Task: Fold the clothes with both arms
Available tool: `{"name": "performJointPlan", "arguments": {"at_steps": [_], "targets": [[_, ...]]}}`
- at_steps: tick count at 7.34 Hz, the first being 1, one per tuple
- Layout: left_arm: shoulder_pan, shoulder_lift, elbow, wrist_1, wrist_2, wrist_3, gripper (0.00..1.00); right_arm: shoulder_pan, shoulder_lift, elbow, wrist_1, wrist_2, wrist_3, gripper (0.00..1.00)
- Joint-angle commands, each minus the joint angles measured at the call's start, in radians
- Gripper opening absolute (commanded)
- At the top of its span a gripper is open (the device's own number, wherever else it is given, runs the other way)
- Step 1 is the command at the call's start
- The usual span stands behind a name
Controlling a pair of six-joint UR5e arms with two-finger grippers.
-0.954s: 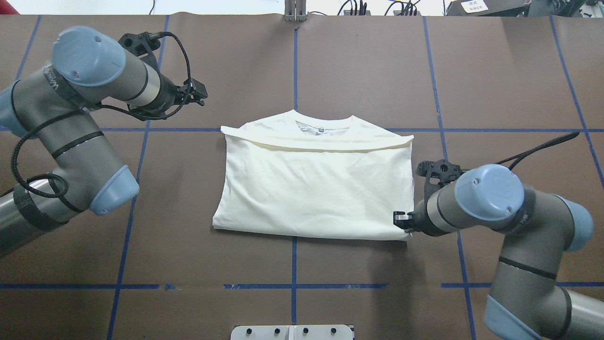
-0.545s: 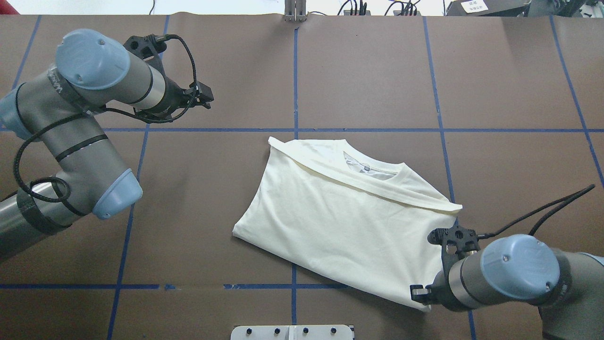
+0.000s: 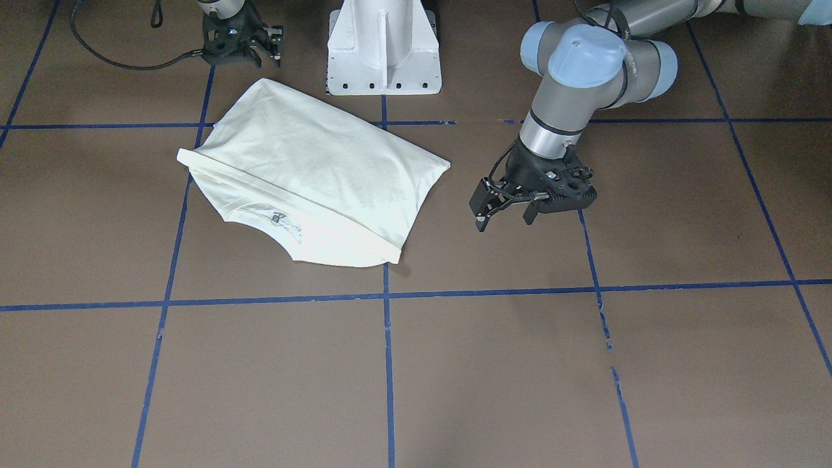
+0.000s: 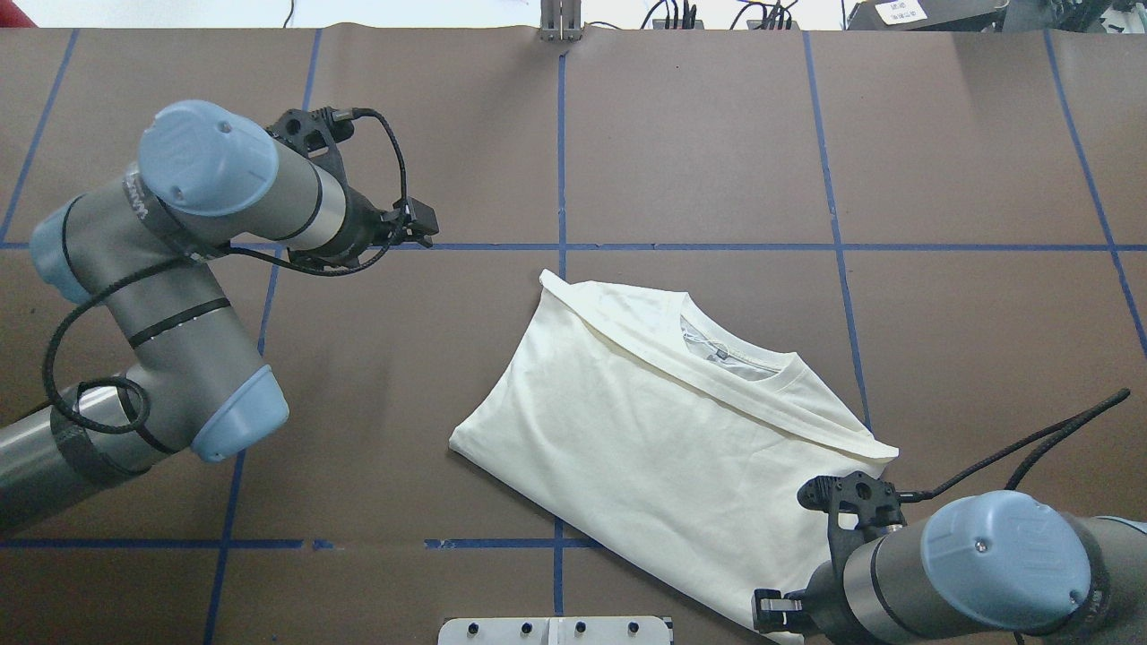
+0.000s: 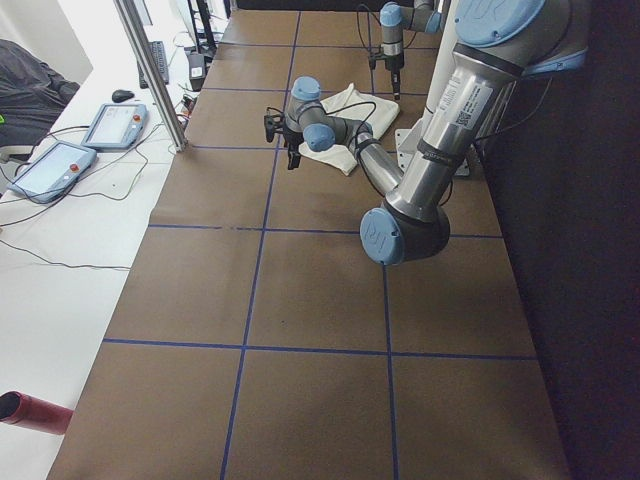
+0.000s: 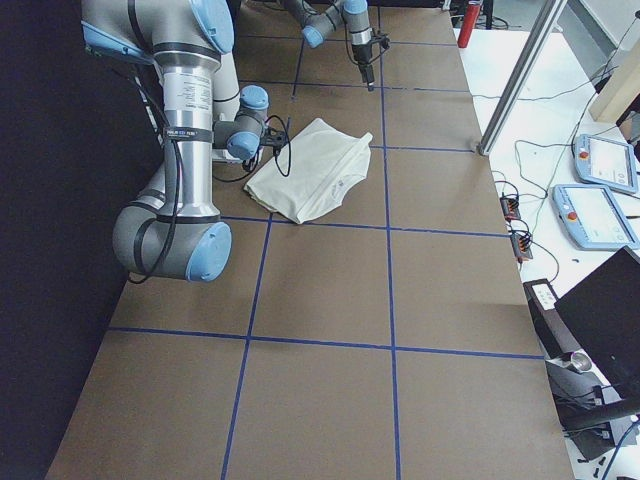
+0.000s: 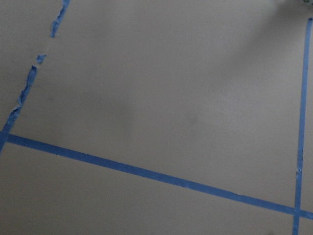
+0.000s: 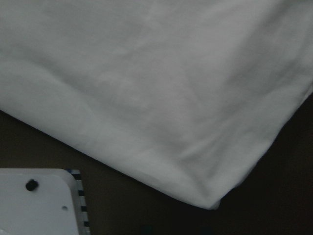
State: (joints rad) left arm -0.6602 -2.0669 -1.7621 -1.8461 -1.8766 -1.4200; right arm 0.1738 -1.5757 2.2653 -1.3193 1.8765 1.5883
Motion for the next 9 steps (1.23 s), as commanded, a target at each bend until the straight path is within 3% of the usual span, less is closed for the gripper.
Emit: {"name": "performJointPlan", "arguments": {"at_steps": [1,3,6,7,8,9], "targets": [[0.149,0.019,-0.007,-0.077,0.002,-0.231,1.0,0.157,0.106,-0.016,0.0,-0.033,0.015,1.0],[0.258,0.021,-0.007,-0.113,0.039,-0.429,1.0,0.222,0.137,-0.023,0.0,-0.048,0.009,1.0],[0.303,0.021,0.013,0.019,0.114,-0.471,1.0,0.225,0.192,-0.073,-0.001,-0.083,0.007,1.0],[0.301,0.021,0.004,0.027,0.114,-0.47,0.86,0.228,0.192,-0.073,-0.001,-0.083,0.005,1.0],[0.303,0.021,0.0,0.027,0.114,-0.464,0.4,0.234,0.192,-0.072,-0.001,-0.082,0.005,1.0],[0.306,0.021,-0.002,0.027,0.112,-0.462,0.19,0.239,0.192,-0.072,-0.001,-0.082,0.004,1.0]]}}
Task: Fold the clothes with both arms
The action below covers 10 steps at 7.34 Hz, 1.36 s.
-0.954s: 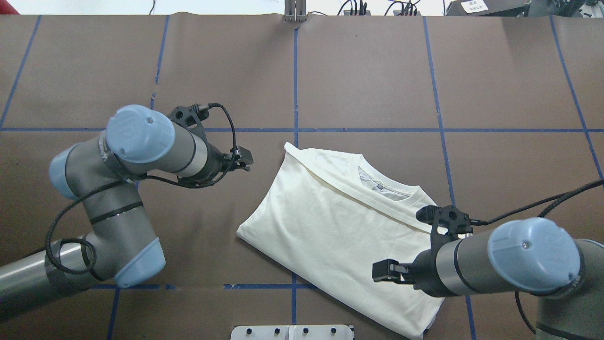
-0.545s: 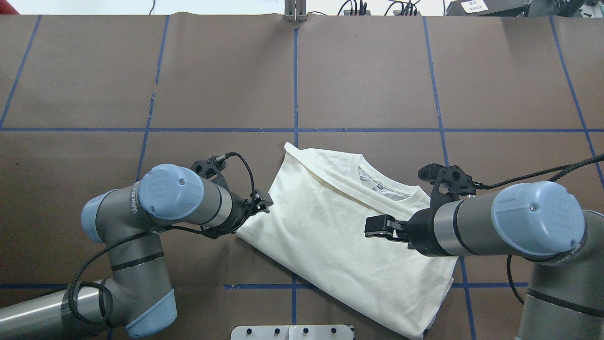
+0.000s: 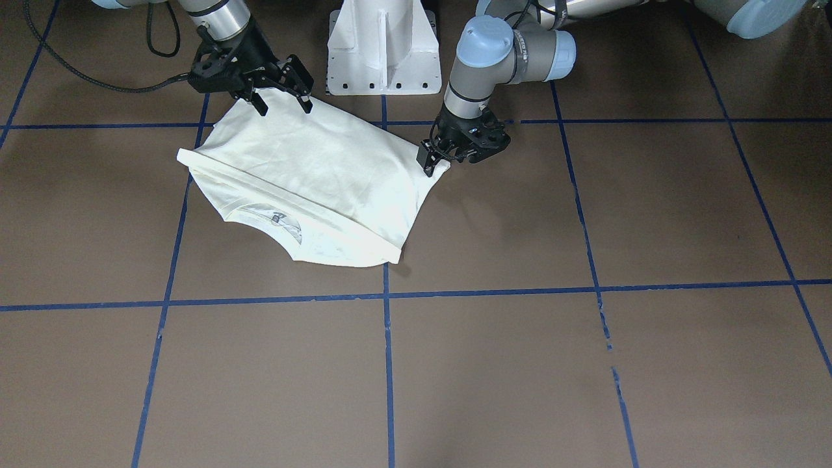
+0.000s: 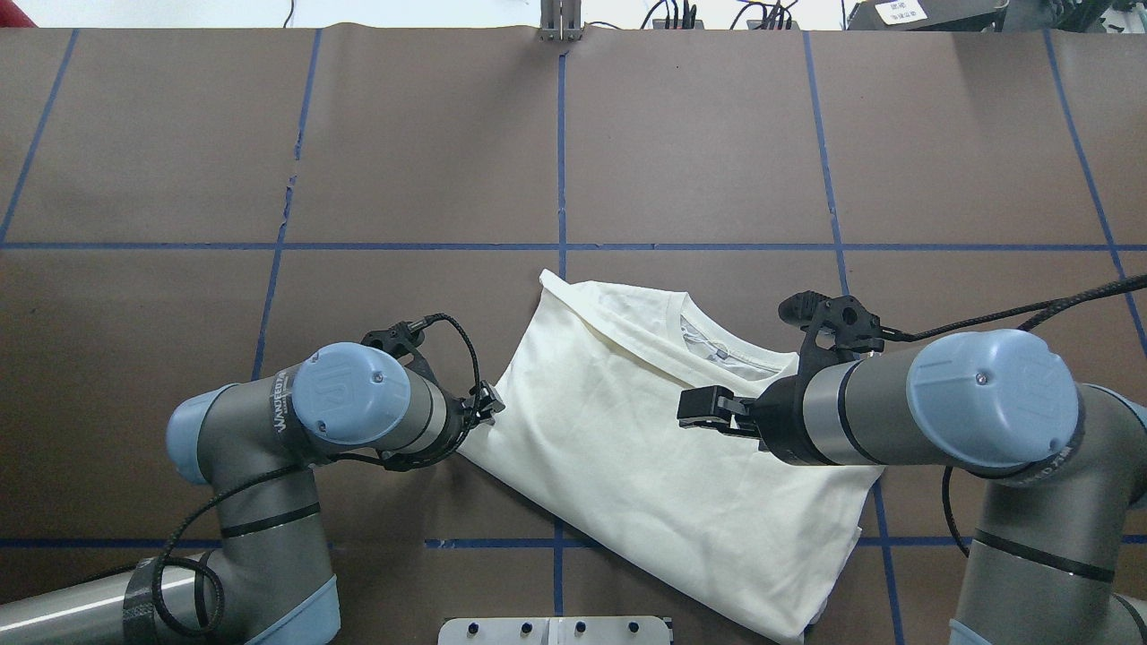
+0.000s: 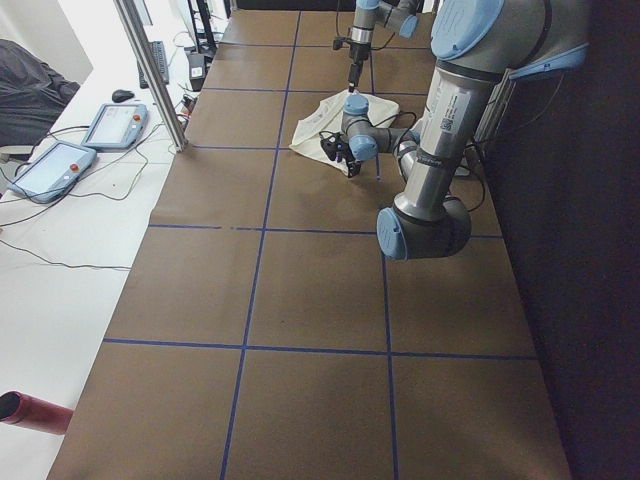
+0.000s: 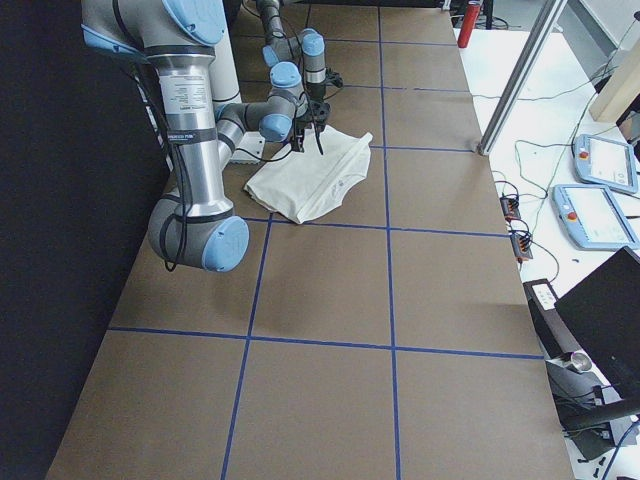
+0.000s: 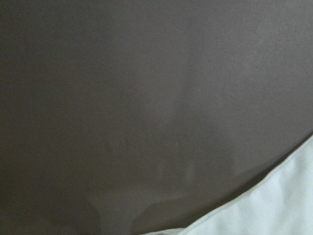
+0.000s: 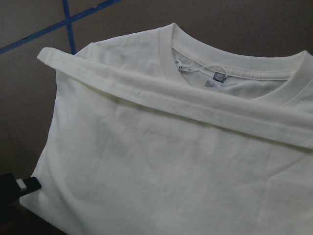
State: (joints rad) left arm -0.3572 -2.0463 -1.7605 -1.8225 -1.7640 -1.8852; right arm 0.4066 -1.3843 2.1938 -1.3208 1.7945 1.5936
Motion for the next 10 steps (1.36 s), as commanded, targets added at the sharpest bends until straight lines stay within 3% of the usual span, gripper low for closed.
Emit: {"name": "performJointPlan", "arguments": {"at_steps": [1,4,7,8,10], "targets": [[0.003,0.0,-0.004,0.003,0.0,0.005,0.0,0.008,0.001,0.0,0.0,0.0,-0.001,1.0],[-0.005,-0.003,-0.016,0.026,-0.008,0.008,0.0,0.012,-0.001,0.001,0.0,-0.001,-0.001,1.0],[-0.255,-0.035,0.036,0.068,-0.011,0.213,0.0,0.02,-0.002,0.0,0.0,-0.001,0.0,1.0],[-0.319,-0.085,0.141,0.052,-0.008,0.271,0.0,0.026,-0.002,0.0,0.0,-0.003,0.0,1.0],[-0.397,-0.263,0.488,-0.158,-0.005,0.32,0.0,0.035,-0.002,-0.009,0.0,-0.016,-0.001,1.0]]}}
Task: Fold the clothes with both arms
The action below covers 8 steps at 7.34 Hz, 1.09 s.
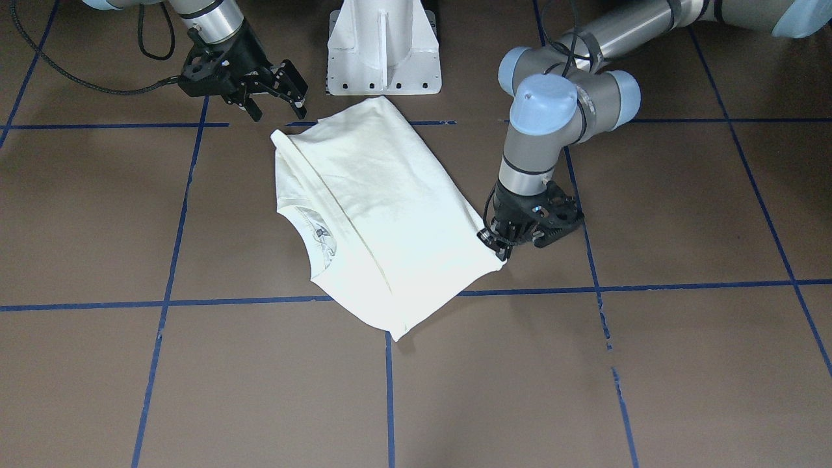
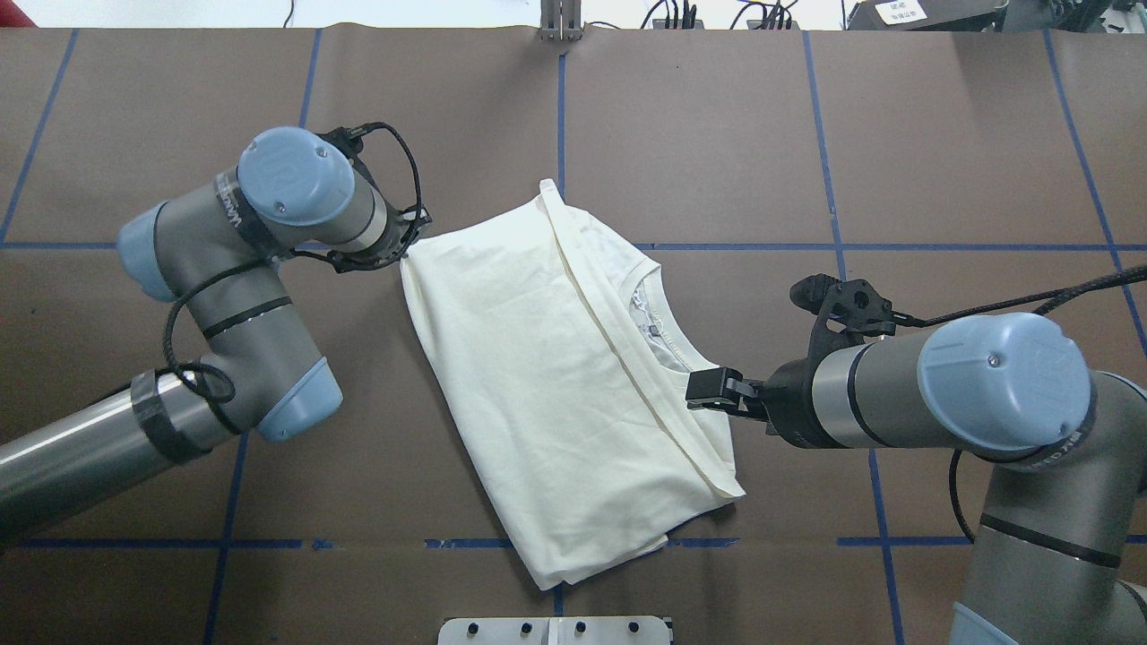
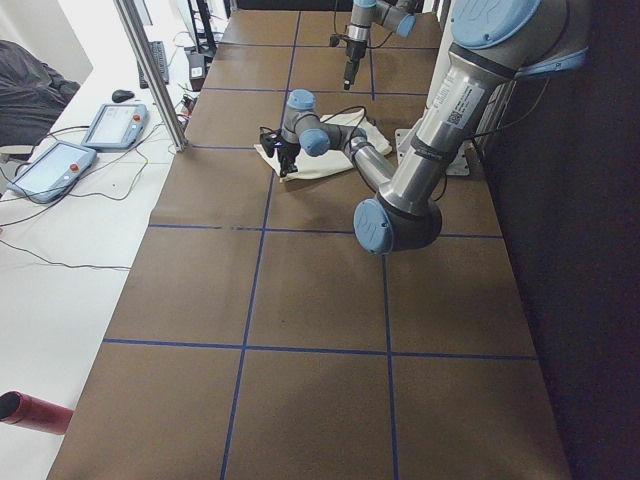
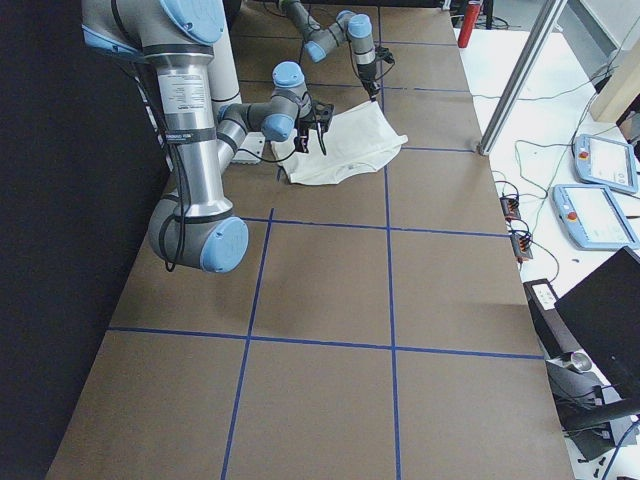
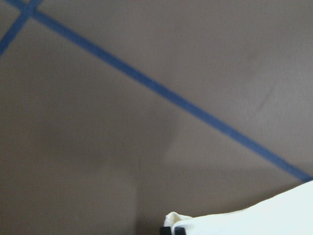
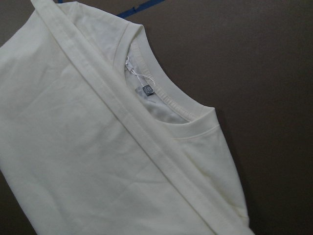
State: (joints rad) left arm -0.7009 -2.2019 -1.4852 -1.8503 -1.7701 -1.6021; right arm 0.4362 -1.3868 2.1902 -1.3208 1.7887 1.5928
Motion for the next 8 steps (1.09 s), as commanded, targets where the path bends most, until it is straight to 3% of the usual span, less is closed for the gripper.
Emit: {"name": "performJointPlan", "arguments": {"at_steps": [1,2,3,5,7,8], "targets": [[-0.058,-0.19,0.373,-0.258,0.006,0.084,0.0,0.004,0.0,-0.022,0.0,-0.014,-0.002,1.0],[-0.057,-0.25,0.467,-0.361,0.042,0.09,0.0,0.004,0.002,-0.029,0.0,-0.014,-0.002,1.0],[-0.052,-0.298,0.541,-0.381,0.055,0.09,0.0,0.003,0.003,-0.032,0.002,-0.014,-0.002,1.0],[-0.06,-0.285,0.54,-0.38,0.057,0.237,0.99,0.001,0.006,-0.041,0.0,-0.026,-0.002,1.0],[-0.11,-0.265,0.508,-0.363,0.04,0.286,1.0,-0.001,0.031,-0.055,-0.006,-0.043,-0.017,1.0],[-0.121,-0.216,0.435,-0.328,-0.013,0.328,1.0,0.001,0.101,-0.129,-0.015,-0.041,-0.025,1.0]]}}
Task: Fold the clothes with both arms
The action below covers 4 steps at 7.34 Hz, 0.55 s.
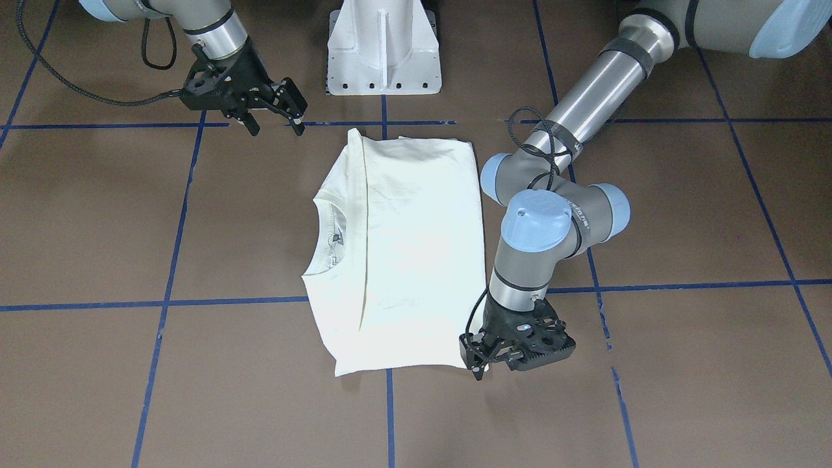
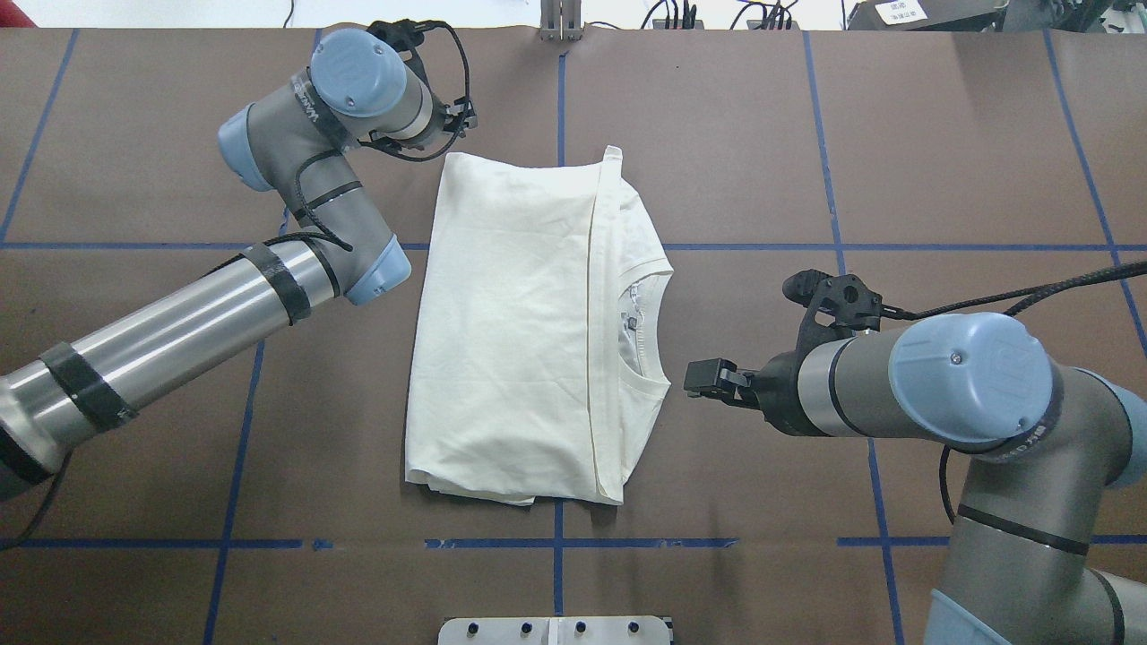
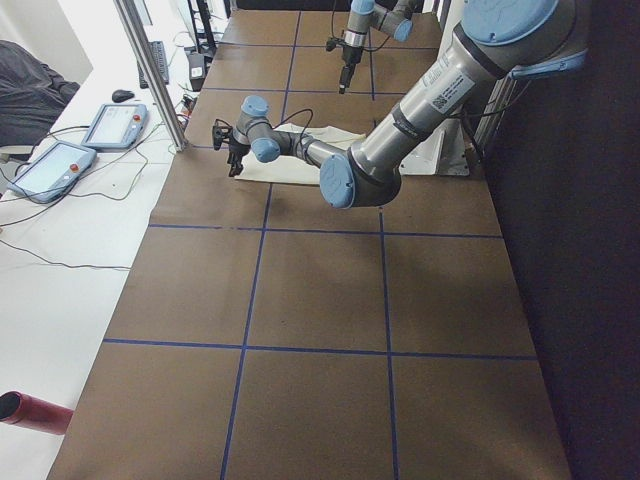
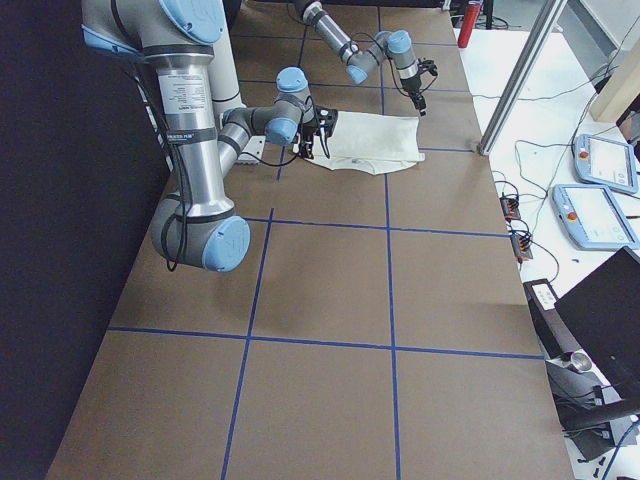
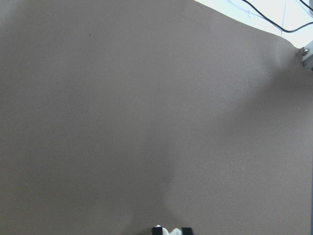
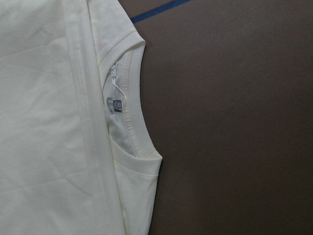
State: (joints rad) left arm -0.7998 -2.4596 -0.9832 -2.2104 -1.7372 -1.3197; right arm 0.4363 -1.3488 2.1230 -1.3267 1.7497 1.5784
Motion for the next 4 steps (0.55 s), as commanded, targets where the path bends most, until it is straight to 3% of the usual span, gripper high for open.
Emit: {"name": "performJointPlan", "arguments": {"at_steps": [1,2,4], "targets": [[-0.029,0.121,-0.197,0.085,-0.088,0.091,1.0,-0.001,0.119,-0.14,-0.011,-0.003,-0.035,1.0],[-0.029,0.202,-0.36,0.157,-0.102,0.094,1.0,-0.001,0.155,-0.168,-0.052,-0.001,-0.09,1.0],[-0.027,0.307,-0.657,0.347,-0.157,0.102,1.0,0.001,0.265,-0.179,-0.289,0.001,-0.232,1.0]]}}
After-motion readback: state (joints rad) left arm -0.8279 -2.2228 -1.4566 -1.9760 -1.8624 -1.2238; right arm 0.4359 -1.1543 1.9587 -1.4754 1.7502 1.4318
